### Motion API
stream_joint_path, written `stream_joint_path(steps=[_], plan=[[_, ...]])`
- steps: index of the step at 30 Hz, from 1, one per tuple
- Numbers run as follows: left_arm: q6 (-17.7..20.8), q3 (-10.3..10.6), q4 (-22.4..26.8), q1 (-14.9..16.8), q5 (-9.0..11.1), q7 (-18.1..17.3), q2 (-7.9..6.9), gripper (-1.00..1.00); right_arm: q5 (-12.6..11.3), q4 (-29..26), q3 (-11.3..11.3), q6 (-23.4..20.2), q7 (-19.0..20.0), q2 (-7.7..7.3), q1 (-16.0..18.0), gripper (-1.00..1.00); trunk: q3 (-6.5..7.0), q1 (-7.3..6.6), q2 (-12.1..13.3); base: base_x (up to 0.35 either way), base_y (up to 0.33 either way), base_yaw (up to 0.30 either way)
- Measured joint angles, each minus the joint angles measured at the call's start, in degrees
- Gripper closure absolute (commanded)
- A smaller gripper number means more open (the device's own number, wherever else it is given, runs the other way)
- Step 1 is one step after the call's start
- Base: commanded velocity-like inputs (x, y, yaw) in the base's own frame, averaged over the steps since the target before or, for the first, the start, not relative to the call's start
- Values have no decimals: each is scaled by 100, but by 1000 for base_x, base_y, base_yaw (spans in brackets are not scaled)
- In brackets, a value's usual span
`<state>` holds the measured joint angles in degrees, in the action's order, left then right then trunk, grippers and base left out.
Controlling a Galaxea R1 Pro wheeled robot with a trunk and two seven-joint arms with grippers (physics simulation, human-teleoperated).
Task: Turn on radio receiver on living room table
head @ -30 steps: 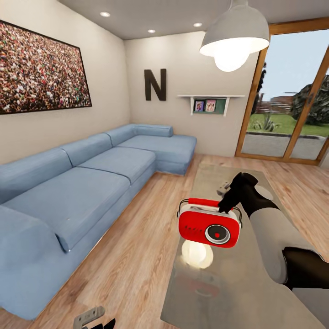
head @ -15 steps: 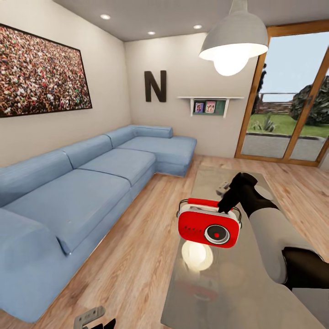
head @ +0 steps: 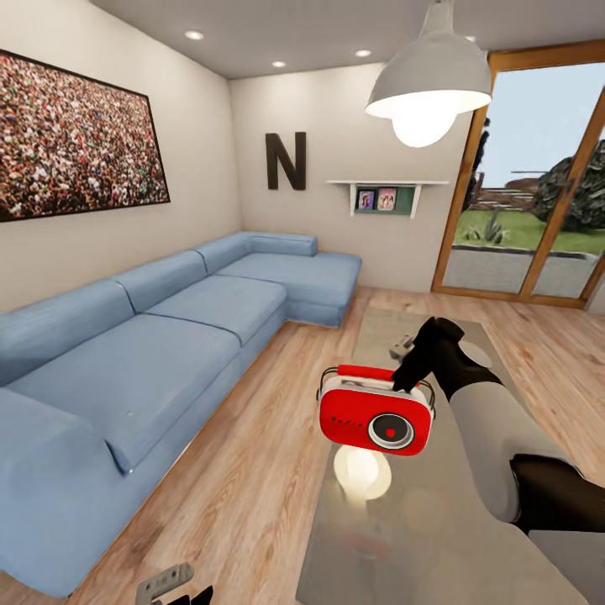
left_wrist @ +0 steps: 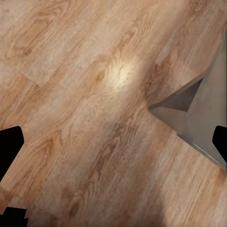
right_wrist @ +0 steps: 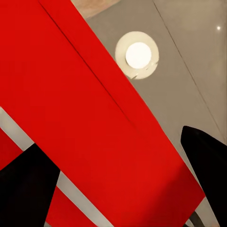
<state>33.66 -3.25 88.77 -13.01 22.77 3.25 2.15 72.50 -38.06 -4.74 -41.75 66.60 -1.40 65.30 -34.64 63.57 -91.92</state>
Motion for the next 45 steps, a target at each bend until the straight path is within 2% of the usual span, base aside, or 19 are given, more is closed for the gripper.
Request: stream_joint_path(steps=[25, 33, 45], plan=[[0, 11, 0, -2, -9, 8, 13, -100, -25, 331, -8, -2, 1, 78, 0, 100, 449, -549, 1003, 0, 0, 0], [4, 220, 0, -1, -16, 23, 14, -100, -31, 344, -25, 2, 8, 86, 0, 100, 592, -725, 1324, 0, 0, 0], [4, 258, 0, -2, -13, 25, 15, -100, -38, 390, -26, -11, 39, 87, -2, 100, 790, -967, 1766, 0, 0, 0]])
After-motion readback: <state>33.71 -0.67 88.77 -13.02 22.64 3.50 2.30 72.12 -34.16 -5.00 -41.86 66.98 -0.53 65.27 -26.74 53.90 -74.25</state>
